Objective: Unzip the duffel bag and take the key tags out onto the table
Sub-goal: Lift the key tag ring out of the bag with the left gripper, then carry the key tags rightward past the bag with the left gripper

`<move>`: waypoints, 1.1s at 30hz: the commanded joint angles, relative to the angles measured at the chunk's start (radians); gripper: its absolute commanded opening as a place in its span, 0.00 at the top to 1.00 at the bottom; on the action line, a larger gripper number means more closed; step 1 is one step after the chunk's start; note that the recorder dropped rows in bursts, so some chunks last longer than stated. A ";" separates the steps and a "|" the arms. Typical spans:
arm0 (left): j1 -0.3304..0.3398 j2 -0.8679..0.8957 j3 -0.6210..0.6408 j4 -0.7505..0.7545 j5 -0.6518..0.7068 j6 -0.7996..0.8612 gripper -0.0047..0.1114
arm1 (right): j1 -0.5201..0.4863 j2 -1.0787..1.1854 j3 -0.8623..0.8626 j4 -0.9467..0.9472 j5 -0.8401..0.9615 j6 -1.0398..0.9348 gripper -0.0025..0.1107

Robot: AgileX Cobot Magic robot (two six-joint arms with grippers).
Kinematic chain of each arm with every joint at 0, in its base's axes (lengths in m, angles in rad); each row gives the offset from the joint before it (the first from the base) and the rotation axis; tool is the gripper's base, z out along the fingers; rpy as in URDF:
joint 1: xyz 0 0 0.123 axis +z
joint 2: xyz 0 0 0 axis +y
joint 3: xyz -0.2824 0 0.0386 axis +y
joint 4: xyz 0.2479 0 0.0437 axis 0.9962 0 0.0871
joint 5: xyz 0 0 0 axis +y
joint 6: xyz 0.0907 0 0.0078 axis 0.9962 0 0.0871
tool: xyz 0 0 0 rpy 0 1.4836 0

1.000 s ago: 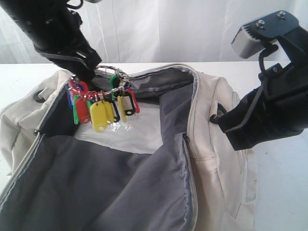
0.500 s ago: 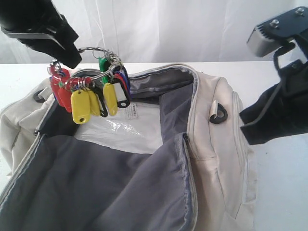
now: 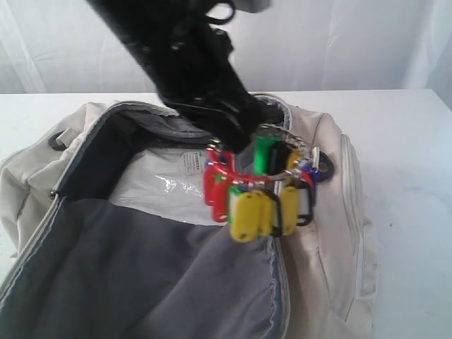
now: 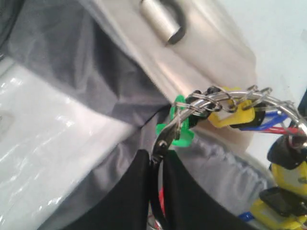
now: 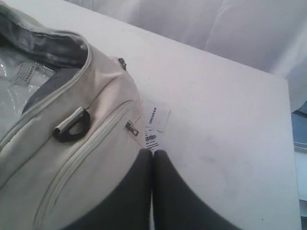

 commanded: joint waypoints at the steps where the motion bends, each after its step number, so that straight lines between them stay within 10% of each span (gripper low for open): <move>1: -0.097 0.133 -0.153 -0.023 -0.011 -0.008 0.96 | 0.001 -0.021 0.044 -0.101 -0.031 0.114 0.98; 17: -0.223 0.512 -0.373 -0.097 -0.197 0.069 0.96 | 0.001 -0.123 0.095 -0.307 -0.029 0.329 0.98; 33: -0.170 0.652 -0.371 -0.112 -0.284 0.103 0.96 | 0.001 -0.123 0.095 -0.305 -0.036 0.333 0.98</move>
